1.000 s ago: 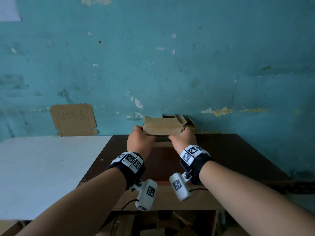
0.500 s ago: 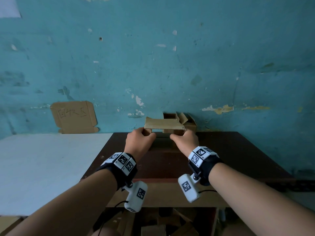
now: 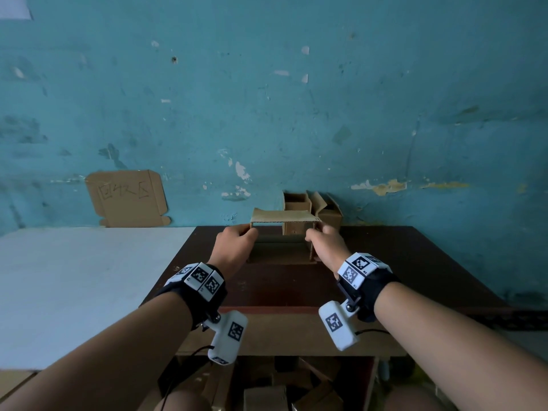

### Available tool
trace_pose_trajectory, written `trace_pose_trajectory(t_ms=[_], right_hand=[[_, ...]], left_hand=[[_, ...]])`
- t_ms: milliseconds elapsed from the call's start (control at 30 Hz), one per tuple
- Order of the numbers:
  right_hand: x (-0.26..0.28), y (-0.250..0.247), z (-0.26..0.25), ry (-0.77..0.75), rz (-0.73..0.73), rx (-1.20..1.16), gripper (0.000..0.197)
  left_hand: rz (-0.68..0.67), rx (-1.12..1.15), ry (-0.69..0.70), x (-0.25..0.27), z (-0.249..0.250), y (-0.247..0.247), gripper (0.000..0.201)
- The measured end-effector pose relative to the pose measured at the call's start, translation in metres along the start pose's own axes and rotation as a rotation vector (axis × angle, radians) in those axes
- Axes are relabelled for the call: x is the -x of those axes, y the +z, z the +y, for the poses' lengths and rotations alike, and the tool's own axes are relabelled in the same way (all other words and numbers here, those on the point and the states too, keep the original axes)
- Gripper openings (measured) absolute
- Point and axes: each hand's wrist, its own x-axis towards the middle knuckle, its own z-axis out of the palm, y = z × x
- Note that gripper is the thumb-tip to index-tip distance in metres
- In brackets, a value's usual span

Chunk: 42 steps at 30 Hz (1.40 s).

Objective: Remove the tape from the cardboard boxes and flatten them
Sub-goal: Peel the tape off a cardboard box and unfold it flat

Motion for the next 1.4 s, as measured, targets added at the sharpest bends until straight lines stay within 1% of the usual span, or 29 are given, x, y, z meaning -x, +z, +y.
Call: trace_pose_trajectory(t_ms=[100,133,267,400,500,600,667,700,767,867,900,933,967,1033,1067,1167,1200,1233,1267,1333,1400], right_hand=[[0.001,-0.002,0.0,0.017,-0.01,-0.019,0.01],[0.0,-0.003,0.0,0.022,-0.012,-0.019,0.008],[-0.001,-0.006,0.003,0.041,-0.031,-0.025,0.008],[-0.002,-0.006,0.004,0.035,-0.032,-0.055,0.012],[-0.003,-0.007,0.003,0.03,-0.028,-0.088,0.011],[-0.006,-0.009,0.006,0.029,-0.039,-0.09,0.02],[-0.006,-0.009,0.008,0.039,-0.074,-0.128,0.035],[-0.007,-0.01,0.01,0.038,-0.089,-0.151,0.043],[-0.007,-0.01,0.013,0.007,-0.111,-0.196,0.057],[-0.007,-0.011,0.013,0.009,-0.135,-0.326,0.088],[-0.005,-0.01,0.011,0.025,-0.14,-0.379,0.091],[-0.003,-0.011,0.01,0.044,-0.145,-0.441,0.086],[-0.004,-0.011,0.01,0.062,-0.155,-0.514,0.075],[-0.006,-0.012,0.011,0.098,-0.172,-0.662,0.051],[-0.007,-0.012,0.012,0.12,-0.172,-0.719,0.044],[-0.009,-0.011,0.014,0.147,-0.155,-0.794,0.03],[-0.01,-0.011,0.016,0.152,-0.151,-0.797,0.029],[-0.011,-0.011,0.017,0.162,-0.15,-0.807,0.032],[-0.012,-0.012,0.019,0.177,-0.143,-0.809,0.037],[-0.014,-0.014,0.021,0.2,-0.131,-0.783,0.044],[-0.016,-0.017,0.022,0.217,-0.111,-0.748,0.047]], left_hand=[[0.013,0.013,-0.003,0.001,0.003,0.0,0.025],[0.019,0.012,0.001,0.001,0.004,0.0,0.026],[0.034,-0.003,0.01,0.002,0.007,0.0,0.028],[0.041,0.04,-0.017,0.001,0.009,-0.002,0.028],[0.038,0.07,-0.041,-0.002,0.008,-0.004,0.027],[-0.023,0.127,-0.019,-0.003,0.007,-0.005,0.027],[-0.076,0.203,0.003,-0.001,0.008,-0.006,0.028],[-0.098,0.256,-0.001,0.001,0.009,-0.007,0.026],[-0.124,0.382,-0.063,0.001,0.01,-0.009,0.026],[-0.157,0.476,-0.161,-0.003,0.002,-0.01,0.049],[-0.156,0.475,-0.188,-0.005,0.0,-0.011,0.055],[-0.149,0.47,-0.208,-0.006,-0.001,-0.012,0.058],[-0.137,0.457,-0.222,-0.008,-0.003,-0.012,0.058],[-0.105,0.432,-0.233,-0.01,-0.004,-0.012,0.05],[-0.093,0.42,-0.237,-0.011,-0.004,-0.011,0.045],[-0.076,0.4,-0.254,-0.012,-0.005,-0.008,0.037],[-0.078,0.403,-0.264,-0.012,-0.005,-0.007,0.034],[-0.086,0.41,-0.273,-0.012,-0.006,-0.007,0.036],[-0.096,0.415,-0.28,-0.013,-0.007,-0.008,0.045],[-0.087,0.393,-0.307,-0.016,-0.013,-0.008,0.073],[-0.074,0.359,-0.336,-0.016,-0.015,-0.009,0.091]])
